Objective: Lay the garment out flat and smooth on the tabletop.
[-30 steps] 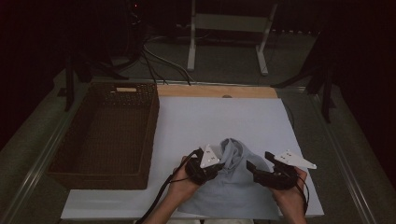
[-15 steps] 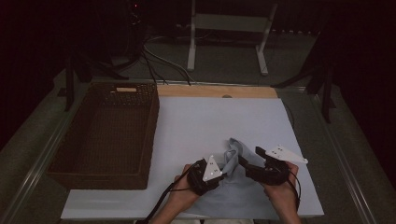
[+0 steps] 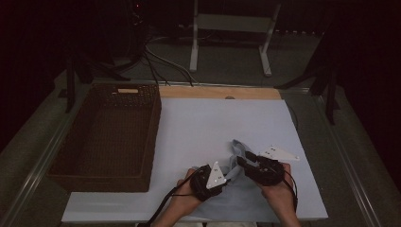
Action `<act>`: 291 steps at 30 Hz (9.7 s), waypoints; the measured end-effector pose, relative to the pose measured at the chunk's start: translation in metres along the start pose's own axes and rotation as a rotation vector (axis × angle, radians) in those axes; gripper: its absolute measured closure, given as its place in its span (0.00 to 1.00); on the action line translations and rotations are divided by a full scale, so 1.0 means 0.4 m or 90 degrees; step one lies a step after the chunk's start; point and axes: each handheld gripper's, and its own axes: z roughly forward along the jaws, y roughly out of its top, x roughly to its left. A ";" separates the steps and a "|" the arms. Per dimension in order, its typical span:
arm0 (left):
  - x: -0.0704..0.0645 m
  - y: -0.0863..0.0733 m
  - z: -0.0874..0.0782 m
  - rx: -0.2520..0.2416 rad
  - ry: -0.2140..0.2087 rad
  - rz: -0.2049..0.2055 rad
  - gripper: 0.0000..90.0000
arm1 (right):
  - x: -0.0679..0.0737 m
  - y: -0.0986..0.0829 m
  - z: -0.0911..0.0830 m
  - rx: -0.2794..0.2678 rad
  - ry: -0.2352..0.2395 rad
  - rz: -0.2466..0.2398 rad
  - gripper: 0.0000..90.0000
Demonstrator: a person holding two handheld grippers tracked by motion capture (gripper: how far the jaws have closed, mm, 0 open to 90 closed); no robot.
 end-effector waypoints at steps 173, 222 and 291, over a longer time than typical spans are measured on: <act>0.264 -0.065 -0.075 -0.045 0.116 -0.379 0.33 | -0.120 -0.199 -0.098 0.118 -0.053 0.042 0.91; 0.097 -0.158 -0.138 0.044 0.104 -0.345 0.45 | -0.121 -0.197 -0.104 0.108 -0.046 0.051 0.91; 0.092 -0.165 -0.204 0.026 0.102 -0.348 0.51 | -0.119 -0.049 0.025 0.066 -0.013 0.070 0.88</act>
